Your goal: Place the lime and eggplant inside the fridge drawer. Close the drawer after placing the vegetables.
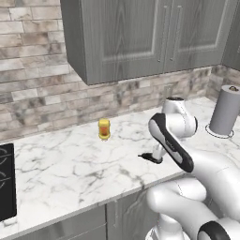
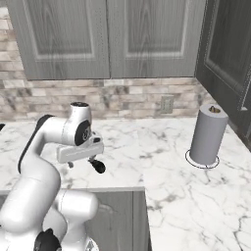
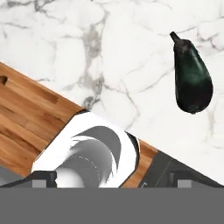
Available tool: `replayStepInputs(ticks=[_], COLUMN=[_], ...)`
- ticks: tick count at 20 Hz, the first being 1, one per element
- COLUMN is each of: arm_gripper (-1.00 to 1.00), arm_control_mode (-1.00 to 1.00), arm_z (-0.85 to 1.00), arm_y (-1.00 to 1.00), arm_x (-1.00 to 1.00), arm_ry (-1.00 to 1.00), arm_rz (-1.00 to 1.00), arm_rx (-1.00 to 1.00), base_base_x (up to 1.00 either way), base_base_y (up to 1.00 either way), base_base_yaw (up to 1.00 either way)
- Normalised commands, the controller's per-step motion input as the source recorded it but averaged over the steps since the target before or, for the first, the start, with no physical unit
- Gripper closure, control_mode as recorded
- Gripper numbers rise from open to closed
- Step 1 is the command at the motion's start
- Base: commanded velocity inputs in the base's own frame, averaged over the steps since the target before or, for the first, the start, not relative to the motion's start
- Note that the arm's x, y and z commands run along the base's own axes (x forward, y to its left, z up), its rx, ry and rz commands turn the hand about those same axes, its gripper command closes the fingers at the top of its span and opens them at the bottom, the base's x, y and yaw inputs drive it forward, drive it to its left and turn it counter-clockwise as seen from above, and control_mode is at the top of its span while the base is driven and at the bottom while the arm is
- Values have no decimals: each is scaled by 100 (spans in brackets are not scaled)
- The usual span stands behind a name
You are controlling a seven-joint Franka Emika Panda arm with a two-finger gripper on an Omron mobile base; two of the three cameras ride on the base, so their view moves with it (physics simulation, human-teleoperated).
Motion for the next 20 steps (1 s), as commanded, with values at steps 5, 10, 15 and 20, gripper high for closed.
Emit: replayStepInputs(ticks=[5,10,15,20], arm_gripper=[-100,-100,-100,-100], arm_control_mode=[-100,-100,-100,-100], arm_z=[-56,-22,-49,-49], arm_y=[-19,-7,-1,0], arm_x=[21,65,66,64], arm_ry=[2,0,3,8], arm_rz=[5,0,0,0], arm_rx=[0,0,0,0], base_base_x=[0,0,0,0], base_base_y=[0,0,0,0], base_base_yaw=[0,0,0,0])
